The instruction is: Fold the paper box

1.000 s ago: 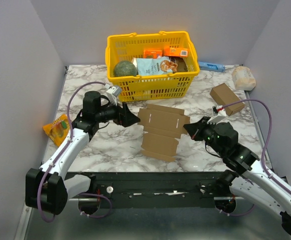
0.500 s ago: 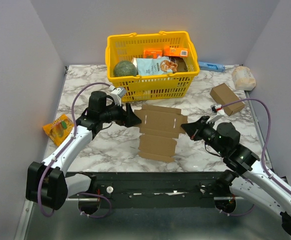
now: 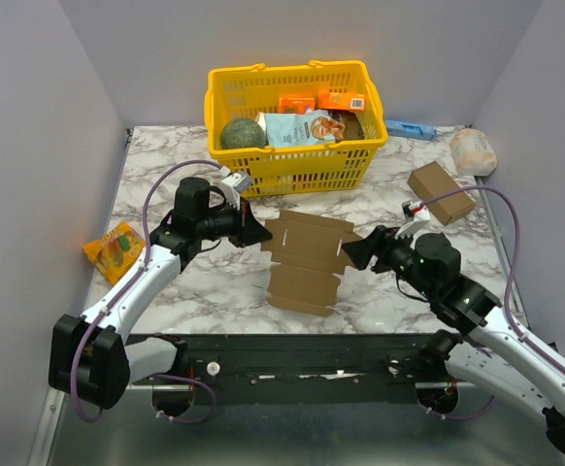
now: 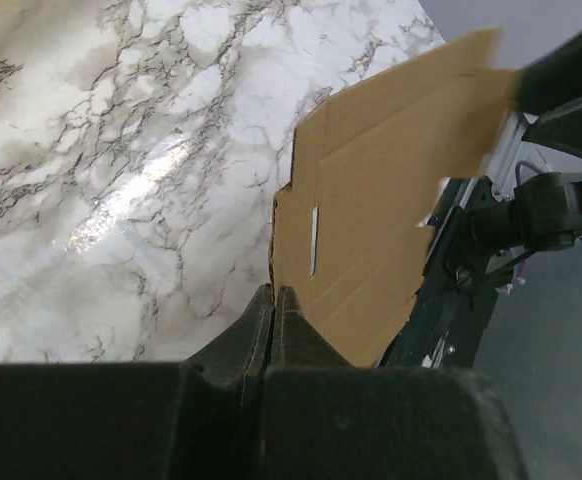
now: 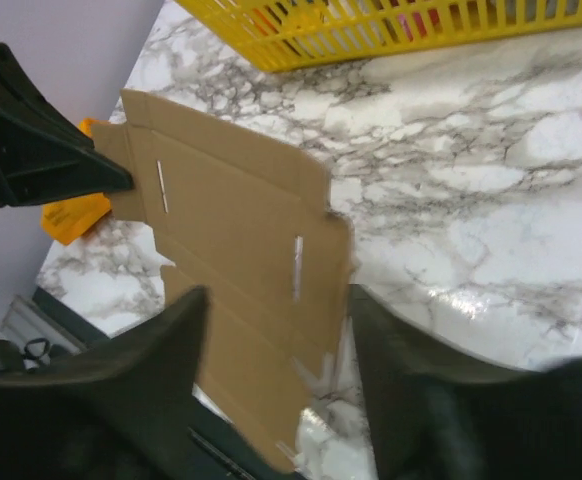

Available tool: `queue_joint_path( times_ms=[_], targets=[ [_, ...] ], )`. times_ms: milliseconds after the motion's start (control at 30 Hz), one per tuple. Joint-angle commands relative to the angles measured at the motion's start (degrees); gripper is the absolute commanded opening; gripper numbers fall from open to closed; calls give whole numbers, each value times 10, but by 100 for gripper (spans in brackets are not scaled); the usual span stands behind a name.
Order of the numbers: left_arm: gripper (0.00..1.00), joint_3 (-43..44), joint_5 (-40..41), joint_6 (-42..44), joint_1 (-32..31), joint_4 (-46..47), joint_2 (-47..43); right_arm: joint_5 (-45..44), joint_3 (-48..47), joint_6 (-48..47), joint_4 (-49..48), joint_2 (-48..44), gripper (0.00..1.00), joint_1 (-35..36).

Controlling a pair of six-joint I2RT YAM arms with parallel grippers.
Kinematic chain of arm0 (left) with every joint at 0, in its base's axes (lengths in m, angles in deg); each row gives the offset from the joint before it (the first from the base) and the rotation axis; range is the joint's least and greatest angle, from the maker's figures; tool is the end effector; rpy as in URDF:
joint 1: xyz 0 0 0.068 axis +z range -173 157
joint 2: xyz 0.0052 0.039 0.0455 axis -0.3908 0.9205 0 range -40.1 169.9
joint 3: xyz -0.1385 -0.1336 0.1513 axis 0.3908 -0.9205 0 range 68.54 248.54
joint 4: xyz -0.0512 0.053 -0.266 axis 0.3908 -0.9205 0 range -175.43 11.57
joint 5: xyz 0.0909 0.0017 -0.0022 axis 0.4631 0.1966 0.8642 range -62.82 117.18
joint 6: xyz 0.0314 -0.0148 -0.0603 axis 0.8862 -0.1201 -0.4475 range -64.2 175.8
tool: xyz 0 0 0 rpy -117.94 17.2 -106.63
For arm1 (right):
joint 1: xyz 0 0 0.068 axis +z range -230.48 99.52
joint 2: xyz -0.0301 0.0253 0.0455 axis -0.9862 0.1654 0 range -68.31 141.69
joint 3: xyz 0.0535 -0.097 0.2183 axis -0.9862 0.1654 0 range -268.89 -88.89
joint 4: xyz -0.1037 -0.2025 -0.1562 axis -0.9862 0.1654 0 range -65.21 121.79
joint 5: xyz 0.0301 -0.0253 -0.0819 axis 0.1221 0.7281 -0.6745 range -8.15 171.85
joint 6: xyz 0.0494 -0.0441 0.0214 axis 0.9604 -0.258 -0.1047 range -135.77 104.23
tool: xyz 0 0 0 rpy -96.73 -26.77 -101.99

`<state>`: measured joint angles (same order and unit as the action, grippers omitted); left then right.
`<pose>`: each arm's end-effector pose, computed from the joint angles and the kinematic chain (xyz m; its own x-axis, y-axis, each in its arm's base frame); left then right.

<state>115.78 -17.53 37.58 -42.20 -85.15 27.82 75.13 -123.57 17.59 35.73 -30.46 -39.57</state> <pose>0.2683 -0.1358 0.2428 -0.6702 -0.0019 -0.7421 0.6464 0.4898 -0.5850 0.1737 0.1417 0.2714 -0.4644 0.3203 -0.8257 -0.3701 0.7768 0.5095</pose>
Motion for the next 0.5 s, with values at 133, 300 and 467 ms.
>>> queue_joint_path(
  times_ms=[133, 300, 467],
  targets=[
    [0, 16, -70, 94, -9, -50, -56, -2, -135, -122, 153, 28, 91, 0],
    [0, 19, -19, 112, -21, -69, -53, 35, -163, -8, 157, 50, 91, 0],
    [0, 22, 64, 156, -66, -96, -68, 133, -102, 184, 18, 86, 91, 0]
  ],
)
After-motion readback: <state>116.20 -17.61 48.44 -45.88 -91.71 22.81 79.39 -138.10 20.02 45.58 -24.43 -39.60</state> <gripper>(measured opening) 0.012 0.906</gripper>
